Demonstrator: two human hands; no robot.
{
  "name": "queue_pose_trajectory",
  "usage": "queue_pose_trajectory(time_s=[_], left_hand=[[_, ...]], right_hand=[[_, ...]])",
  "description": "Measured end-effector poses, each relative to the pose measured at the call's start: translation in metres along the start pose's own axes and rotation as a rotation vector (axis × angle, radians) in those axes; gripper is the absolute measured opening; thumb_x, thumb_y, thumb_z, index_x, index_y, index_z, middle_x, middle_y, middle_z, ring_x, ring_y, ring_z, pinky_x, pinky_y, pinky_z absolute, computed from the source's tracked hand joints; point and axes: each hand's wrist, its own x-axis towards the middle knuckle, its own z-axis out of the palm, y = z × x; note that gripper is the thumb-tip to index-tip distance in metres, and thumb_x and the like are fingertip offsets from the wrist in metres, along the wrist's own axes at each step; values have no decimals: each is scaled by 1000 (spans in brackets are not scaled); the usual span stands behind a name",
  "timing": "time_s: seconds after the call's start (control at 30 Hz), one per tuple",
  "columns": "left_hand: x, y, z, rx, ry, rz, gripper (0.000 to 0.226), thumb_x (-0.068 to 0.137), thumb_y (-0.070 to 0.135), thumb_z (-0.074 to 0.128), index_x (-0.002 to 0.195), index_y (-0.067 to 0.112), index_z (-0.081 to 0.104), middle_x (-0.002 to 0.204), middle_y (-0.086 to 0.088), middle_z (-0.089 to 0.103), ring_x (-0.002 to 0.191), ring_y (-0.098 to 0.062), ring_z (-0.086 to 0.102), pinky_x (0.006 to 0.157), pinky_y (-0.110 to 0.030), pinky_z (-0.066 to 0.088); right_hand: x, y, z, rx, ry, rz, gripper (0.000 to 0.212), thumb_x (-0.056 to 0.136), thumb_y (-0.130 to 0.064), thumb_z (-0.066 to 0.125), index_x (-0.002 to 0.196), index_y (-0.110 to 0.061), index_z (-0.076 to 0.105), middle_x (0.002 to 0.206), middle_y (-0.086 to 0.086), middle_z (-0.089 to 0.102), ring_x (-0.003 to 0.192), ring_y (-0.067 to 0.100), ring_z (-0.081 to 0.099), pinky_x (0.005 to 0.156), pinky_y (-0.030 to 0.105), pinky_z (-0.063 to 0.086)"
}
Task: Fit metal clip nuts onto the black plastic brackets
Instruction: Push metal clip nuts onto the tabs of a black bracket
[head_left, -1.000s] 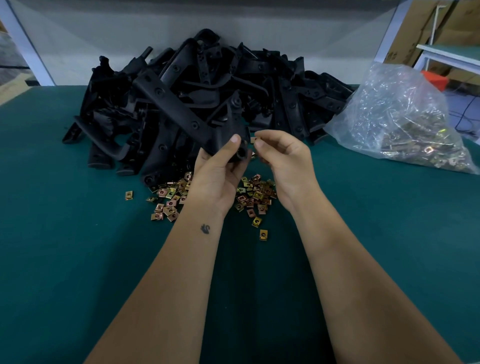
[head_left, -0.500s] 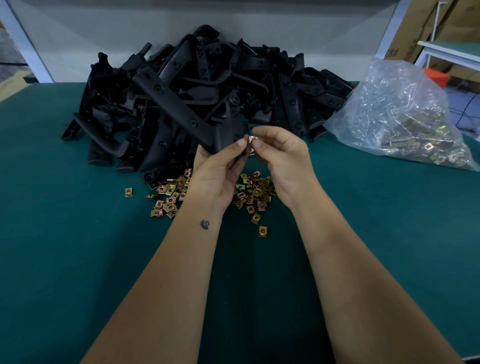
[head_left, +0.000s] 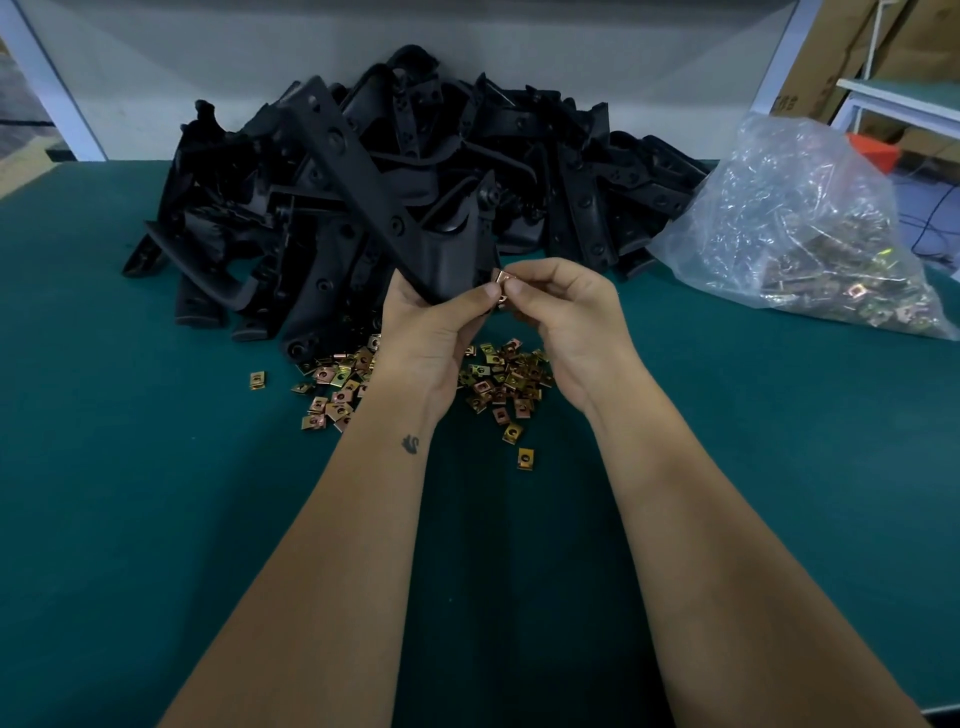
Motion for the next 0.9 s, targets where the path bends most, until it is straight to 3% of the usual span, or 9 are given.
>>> queue_pose_trajectory(time_s=[0.1, 0.3, 0.47, 0.63, 0.9], left_hand=[[0, -1, 1, -14, -16, 15, 42, 81, -17, 66, 115, 7, 58, 102, -9, 73, 95, -19, 72, 77, -26, 57], [-1, 2, 0, -81, -5, -1, 43, 74, -6, 73, 111, 8, 57, 97, -6, 74, 92, -18, 73, 74, -22, 57], [0, 1, -1, -83, 45, -23, 39, 80, -8, 70, 113, 7, 56, 103, -10, 72, 94, -20, 72, 76, -25, 57], [0, 1, -1, -87, 79, -20, 27, 85, -8, 68, 104, 9, 59, 97, -9, 73, 90, -19, 73, 78, -26, 57], [-2, 2, 2, -137, 81, -20, 23, 87, -6, 66, 102, 11, 60, 93, -7, 74, 88, -17, 73, 75, -25, 58]], right_hand=[[-1, 0, 2, -1, -6, -6, 17, 86, 6, 65, 87, -9, 71, 83, 1, 71, 78, 5, 65, 74, 16, 49], [-2, -3, 1, 94, -31, 32, 15, 88, 7, 62, 93, -5, 69, 91, 8, 69, 85, 14, 63, 78, 23, 51], [-3, -3, 3, -47, -7, -60, 14, 85, 6, 68, 91, -6, 72, 85, 4, 73, 77, 7, 67, 74, 19, 51], [-3, -1, 6, -213, 12, -139, 18, 80, -1, 76, 89, -16, 75, 88, 0, 76, 89, 13, 71, 82, 24, 55], [-5, -4, 8, -239, -5, -204, 20, 81, -7, 76, 85, -26, 75, 86, -4, 77, 89, 12, 72, 80, 21, 54]])
